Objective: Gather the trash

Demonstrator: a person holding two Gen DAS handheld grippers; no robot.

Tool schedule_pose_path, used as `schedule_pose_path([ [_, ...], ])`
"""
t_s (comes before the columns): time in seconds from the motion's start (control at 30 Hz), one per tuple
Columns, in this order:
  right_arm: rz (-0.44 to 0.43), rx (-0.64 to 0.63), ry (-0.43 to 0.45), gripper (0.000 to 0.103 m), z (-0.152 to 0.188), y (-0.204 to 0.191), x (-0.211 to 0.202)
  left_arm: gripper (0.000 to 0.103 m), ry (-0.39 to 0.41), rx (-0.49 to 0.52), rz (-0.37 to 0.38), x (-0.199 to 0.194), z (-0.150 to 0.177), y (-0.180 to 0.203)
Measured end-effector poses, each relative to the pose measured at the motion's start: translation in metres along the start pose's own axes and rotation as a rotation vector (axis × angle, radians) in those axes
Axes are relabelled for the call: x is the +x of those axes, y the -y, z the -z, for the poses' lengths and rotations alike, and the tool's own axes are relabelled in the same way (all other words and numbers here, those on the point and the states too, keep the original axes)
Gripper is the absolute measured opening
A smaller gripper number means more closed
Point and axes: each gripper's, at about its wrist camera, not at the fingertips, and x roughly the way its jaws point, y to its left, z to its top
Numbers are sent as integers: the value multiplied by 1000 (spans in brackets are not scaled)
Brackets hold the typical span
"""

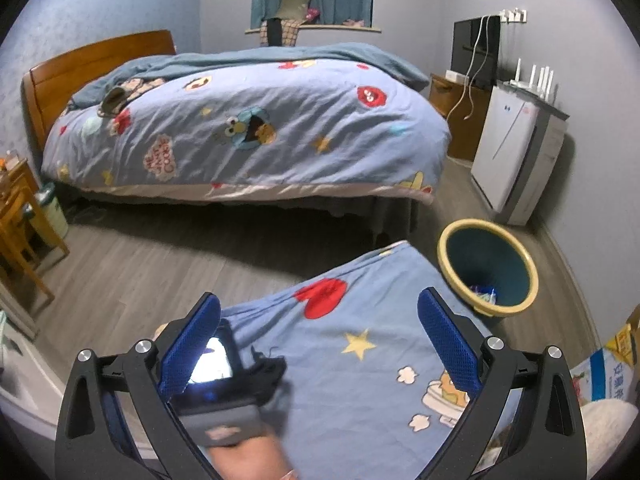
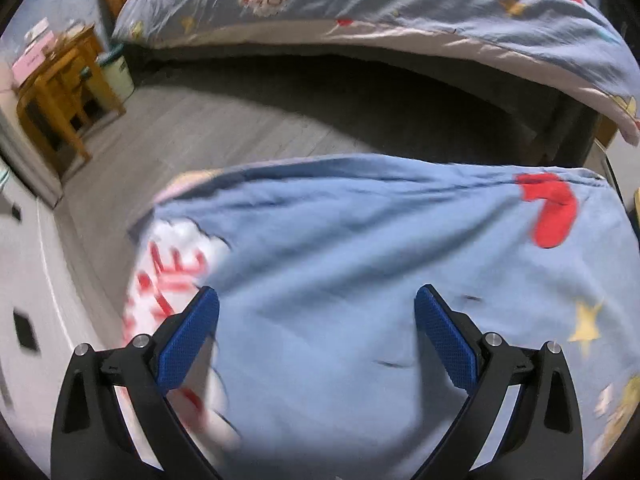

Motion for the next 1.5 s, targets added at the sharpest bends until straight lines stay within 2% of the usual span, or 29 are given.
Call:
schedule_pose_path([
  [0.03,17,39,32,98,2,-1,1,98,-5,4,1,1,1,1],
  [0.43,23,41,32,98,-1,3,1,98,-45,23,48,11,0,17],
  [0.83,23,41,31,98,-1,4,1,98,-107,65,27,35,2,44],
  [1.1,24,41,32,99,-1,0,2,98,-75,74,41,21,3,48],
  [1.27,24,40,31,99,-1,1,2,98,-33,97,14,7,4,47],
  [1.5,24,40,31,99,-1,0,2,98,-5,36,16,-1,1,22],
])
